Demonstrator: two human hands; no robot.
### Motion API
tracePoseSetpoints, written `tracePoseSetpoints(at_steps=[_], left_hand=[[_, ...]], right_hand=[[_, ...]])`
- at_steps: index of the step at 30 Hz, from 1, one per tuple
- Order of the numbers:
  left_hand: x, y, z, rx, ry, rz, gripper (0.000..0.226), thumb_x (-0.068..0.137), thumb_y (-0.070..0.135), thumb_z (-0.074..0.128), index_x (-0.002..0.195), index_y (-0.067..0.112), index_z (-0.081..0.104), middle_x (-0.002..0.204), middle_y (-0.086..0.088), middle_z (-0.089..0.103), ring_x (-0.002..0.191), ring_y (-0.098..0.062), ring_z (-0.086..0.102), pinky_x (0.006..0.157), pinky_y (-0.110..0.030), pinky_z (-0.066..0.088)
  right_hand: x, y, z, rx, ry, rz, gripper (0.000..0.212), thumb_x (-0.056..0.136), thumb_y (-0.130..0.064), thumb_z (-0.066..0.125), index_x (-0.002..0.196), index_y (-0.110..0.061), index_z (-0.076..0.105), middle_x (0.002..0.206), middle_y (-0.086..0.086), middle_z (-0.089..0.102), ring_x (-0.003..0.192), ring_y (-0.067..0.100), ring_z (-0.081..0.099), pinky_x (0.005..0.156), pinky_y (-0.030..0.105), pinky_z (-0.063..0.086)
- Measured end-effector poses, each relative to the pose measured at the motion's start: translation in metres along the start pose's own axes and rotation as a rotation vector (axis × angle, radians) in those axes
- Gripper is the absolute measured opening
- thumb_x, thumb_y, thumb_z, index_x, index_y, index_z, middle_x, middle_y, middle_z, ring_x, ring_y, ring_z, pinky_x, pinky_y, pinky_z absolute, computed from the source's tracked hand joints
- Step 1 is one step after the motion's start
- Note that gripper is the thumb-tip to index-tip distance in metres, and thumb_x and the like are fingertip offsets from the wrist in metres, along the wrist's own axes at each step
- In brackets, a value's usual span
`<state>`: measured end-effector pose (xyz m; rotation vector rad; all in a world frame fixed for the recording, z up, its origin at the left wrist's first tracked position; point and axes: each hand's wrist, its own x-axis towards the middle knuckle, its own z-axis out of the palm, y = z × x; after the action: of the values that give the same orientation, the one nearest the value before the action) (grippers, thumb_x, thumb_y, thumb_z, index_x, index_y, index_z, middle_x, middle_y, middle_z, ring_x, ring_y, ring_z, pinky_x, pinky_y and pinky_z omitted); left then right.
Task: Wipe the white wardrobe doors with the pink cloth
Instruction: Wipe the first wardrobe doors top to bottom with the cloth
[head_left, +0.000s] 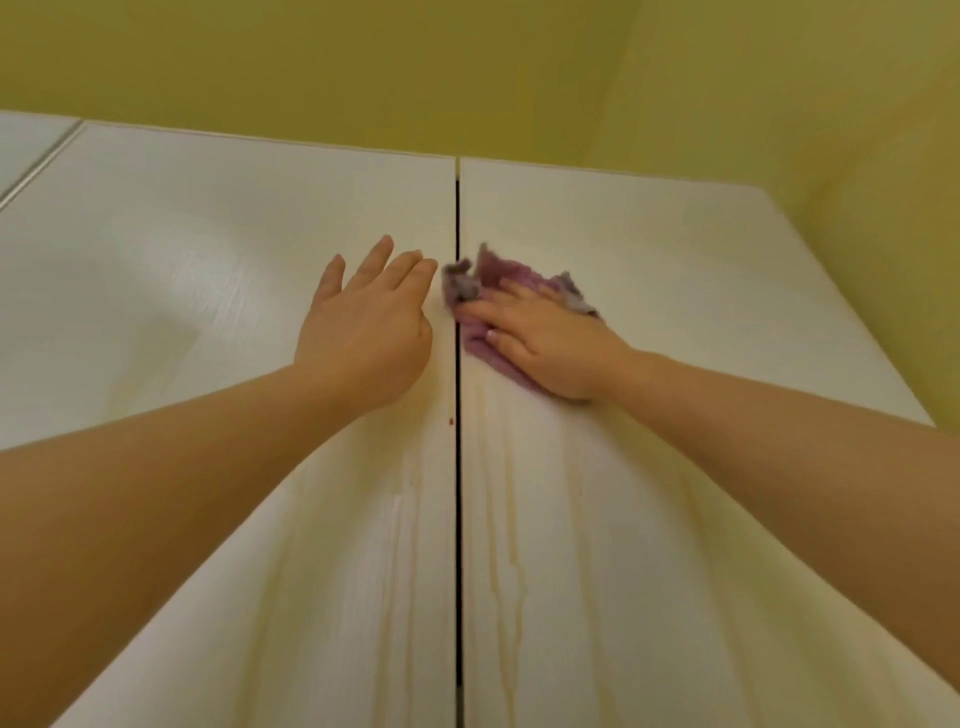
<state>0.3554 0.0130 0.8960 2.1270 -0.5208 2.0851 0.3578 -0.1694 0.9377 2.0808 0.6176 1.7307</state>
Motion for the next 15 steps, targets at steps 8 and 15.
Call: tracePoseSetpoints(at_steps=[8,15], left_hand=[[-0.013,-0.026,-0.016,0.018,-0.017,0.087,0.053,0.101,0.016,0.019,0.152,0.021,0.009,0.159,0.006,0.008,0.146,-0.012,-0.009,0.117,-0.038,-0.005],[-0.035,-0.031,-0.017,-0.068,-0.063,0.185,0.052,0.101,0.018,0.019,0.152,0.023,0.009,0.159,0.008,0.009,0.145,-0.012,-0.011,0.117,-0.037,-0.006]], right_hand=[[-0.019,-0.044,0.015,0.116,0.077,0.186,0.042,0.099,-0.024,0.028,0.139,-0.034,0.037,0.15,-0.013,0.028,0.14,0.014,0.016,0.114,0.039,0.008],[0.002,-0.061,0.008,0.198,0.151,0.431,0.04,0.097,-0.018,0.039,0.136,-0.022,0.046,0.144,0.0,0.04,0.132,0.025,0.031,0.11,0.041,0.022]])
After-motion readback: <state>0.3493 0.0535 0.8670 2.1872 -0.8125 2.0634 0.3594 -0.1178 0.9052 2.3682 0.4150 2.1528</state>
